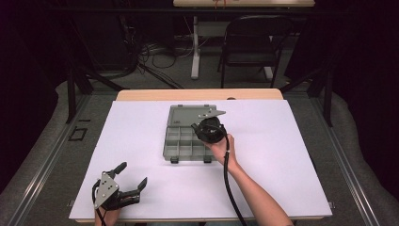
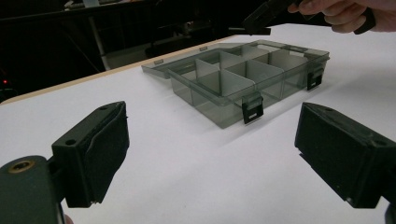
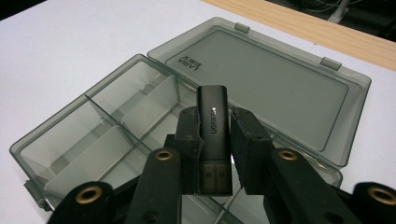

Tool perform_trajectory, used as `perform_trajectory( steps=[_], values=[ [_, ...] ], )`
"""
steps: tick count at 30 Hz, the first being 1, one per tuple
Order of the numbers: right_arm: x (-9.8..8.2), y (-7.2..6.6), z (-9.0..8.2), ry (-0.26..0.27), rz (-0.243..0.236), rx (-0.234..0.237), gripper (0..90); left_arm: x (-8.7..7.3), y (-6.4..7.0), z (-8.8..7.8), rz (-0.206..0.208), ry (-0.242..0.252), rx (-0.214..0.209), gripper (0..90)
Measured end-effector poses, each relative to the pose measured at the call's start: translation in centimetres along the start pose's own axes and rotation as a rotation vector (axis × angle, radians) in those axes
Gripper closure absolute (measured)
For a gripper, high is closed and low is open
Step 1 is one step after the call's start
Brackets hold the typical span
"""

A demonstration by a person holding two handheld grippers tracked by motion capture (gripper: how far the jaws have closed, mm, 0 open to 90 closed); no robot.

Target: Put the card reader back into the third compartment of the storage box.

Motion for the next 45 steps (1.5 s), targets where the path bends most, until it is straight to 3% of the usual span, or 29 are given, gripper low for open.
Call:
perform_trajectory(
  steps=[33, 37, 38, 42, 45],
  values=[
    [-0.9, 0.5, 1.6, -0.043, 0.051, -0.050, 73.3, -0.1, 0.1, 0.0, 0.002, -0.008, -0.002, 10.1],
    [-1.2, 0.3, 1.7, -0.070, 0.054, -0.043, 71.6, -0.1, 0.1, 0.0, 0.000, -0.009, -0.004, 10.1],
    [-1.2, 0.3, 1.6, -0.069, 0.064, -0.046, 58.2, -0.1, 0.1, 0.0, 0.001, -0.010, -0.004, 10.1],
    [-0.9, 0.3, 0.8, -0.055, 0.070, -0.010, 40.8, -0.1, 0.1, 0.0, -0.002, -0.010, -0.004, 10.1],
    [-0.9, 0.3, 0.3, -0.055, 0.063, 0.009, 36.2, -0.1, 0.1, 0.0, 0.001, -0.010, -0.004, 10.1]
  ],
)
Point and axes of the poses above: each handheld gripper's, and its own axes: z roughly forward along the jaws, x roughly out of its top, y roughly to its right, the point moved 10 cm from there along z, roughly forward along the jaws, and after that the axes turned 12 degrees about y, right-handed, at the moved point
